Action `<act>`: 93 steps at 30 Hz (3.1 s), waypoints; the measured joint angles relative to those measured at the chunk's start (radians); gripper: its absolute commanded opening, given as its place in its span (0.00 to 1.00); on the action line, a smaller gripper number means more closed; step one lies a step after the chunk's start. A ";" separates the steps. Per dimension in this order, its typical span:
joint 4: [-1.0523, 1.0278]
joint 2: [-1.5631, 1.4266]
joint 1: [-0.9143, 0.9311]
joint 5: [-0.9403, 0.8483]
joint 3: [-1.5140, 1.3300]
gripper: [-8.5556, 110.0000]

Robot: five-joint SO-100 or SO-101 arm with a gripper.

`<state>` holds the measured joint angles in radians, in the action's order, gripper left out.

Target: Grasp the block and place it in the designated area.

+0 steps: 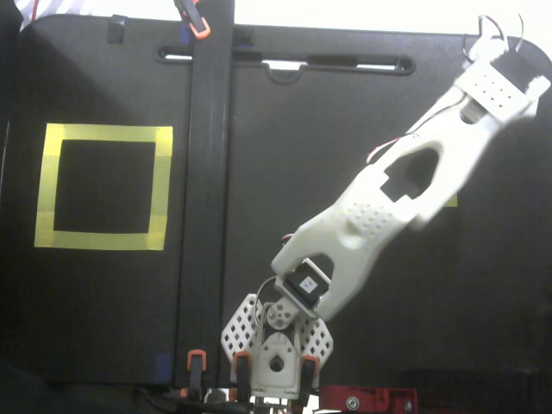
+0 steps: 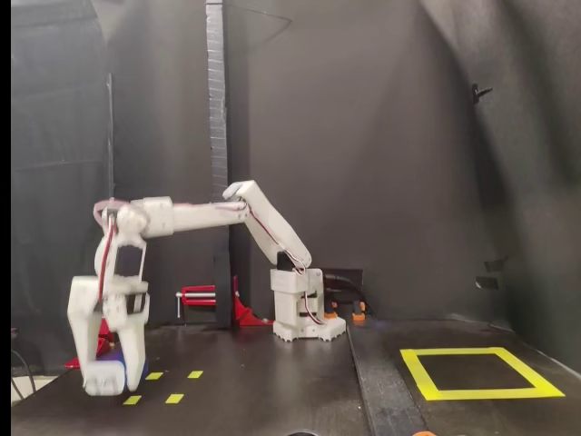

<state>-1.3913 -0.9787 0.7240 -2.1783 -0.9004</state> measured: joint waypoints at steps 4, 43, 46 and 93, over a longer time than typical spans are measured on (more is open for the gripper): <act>-0.058 -0.057 0.003 0.009 0.000 0.25; -0.195 -0.413 -0.123 0.107 -0.259 0.25; -0.195 -0.476 -0.140 0.126 -0.336 0.25; -0.100 -0.638 -0.891 0.788 -0.686 0.25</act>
<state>-1.4910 -1.6168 -0.1672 -1.3898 -1.5861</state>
